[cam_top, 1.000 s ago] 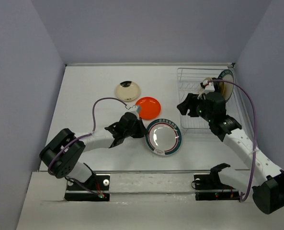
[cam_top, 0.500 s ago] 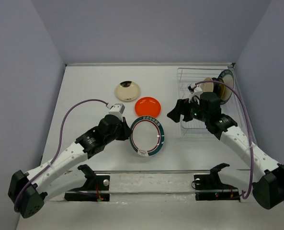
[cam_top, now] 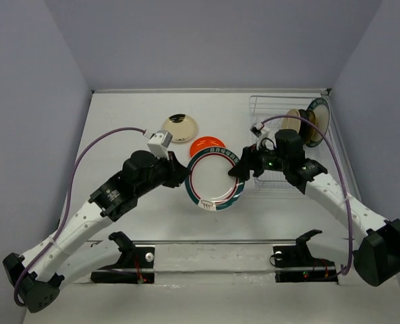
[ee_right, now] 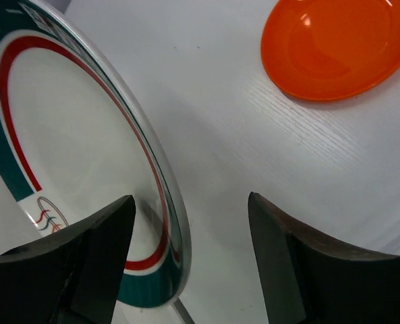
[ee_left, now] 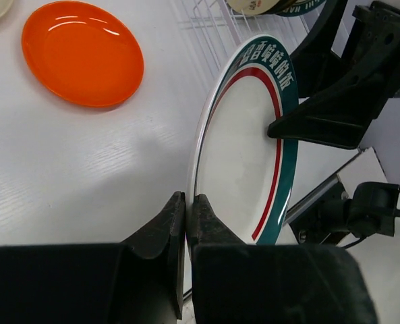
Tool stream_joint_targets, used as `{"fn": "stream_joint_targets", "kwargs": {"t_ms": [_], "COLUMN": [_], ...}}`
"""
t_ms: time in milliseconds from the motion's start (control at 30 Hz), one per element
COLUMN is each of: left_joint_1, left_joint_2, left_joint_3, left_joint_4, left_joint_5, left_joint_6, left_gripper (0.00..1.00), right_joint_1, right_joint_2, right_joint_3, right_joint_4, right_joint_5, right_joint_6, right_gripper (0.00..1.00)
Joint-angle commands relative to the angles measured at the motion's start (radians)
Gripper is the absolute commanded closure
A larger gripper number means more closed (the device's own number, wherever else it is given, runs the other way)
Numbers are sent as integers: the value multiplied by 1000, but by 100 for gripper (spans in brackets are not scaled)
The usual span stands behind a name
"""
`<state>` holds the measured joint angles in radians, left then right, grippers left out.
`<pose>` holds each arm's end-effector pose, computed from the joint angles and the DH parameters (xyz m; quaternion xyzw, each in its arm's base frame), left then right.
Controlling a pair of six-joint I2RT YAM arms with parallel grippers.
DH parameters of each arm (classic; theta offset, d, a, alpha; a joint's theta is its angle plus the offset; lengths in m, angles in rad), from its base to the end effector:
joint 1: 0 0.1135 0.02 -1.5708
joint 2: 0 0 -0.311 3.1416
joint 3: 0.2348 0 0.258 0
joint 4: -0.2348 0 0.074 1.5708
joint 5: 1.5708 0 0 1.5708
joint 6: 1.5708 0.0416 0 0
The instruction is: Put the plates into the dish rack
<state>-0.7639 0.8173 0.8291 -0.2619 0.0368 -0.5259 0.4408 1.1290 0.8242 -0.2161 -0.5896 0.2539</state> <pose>0.1213 -0.1183 0.3747 0.1050 0.7827 -0.3803 0.4814 0.2059 0.1227 0.3226 -0.2222 0.8108 0.3997 0.3653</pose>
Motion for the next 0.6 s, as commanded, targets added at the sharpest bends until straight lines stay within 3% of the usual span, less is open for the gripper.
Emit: {"fn": "stream_joint_targets", "kwargs": {"t_ms": [0, 67, 100, 133, 167, 200, 333, 433, 567], "left_joint_1": [5, 5, 5, 6, 5, 5, 6, 6, 6], "left_joint_2": [2, 3, 5, 11, 14, 19, 28, 19, -27], "left_joint_3": [57, 68, 74, 83, 97, 102, 143, 177, 154], "left_joint_4": [127, 141, 144, 135, 135, 128, 78, 43, 13], "left_joint_5": [107, 101, 95, 74, 51, 42, -67, -155, -247], "left_joint_6": [21, 29, 35, 40, 41, 50, 90, 144, 194], "left_gripper": [94, 94, 94, 94, 90, 68, 15, 1, 1], "right_joint_1": [10, 10, 10, 10, 10, 10, 10, -51, -148], "right_joint_2": [-2, 2, 3, 3, 3, 2, -29, -38, -32], "right_joint_3": [12, 1, -2, -10, -8, 4, 52, 147, 286], "right_joint_4": [127, 191, 205, 251, 256, 258, 209, 149, 47], "right_joint_5": [-213, -251, -262, -262, -234, -201, 40, 227, 485], "right_joint_6": [13, 39, 69, 80, 102, 113, 125, 136, 125], "right_gripper": [42, 64, 84, 93, 93, 93, 93, 93, 93]}}
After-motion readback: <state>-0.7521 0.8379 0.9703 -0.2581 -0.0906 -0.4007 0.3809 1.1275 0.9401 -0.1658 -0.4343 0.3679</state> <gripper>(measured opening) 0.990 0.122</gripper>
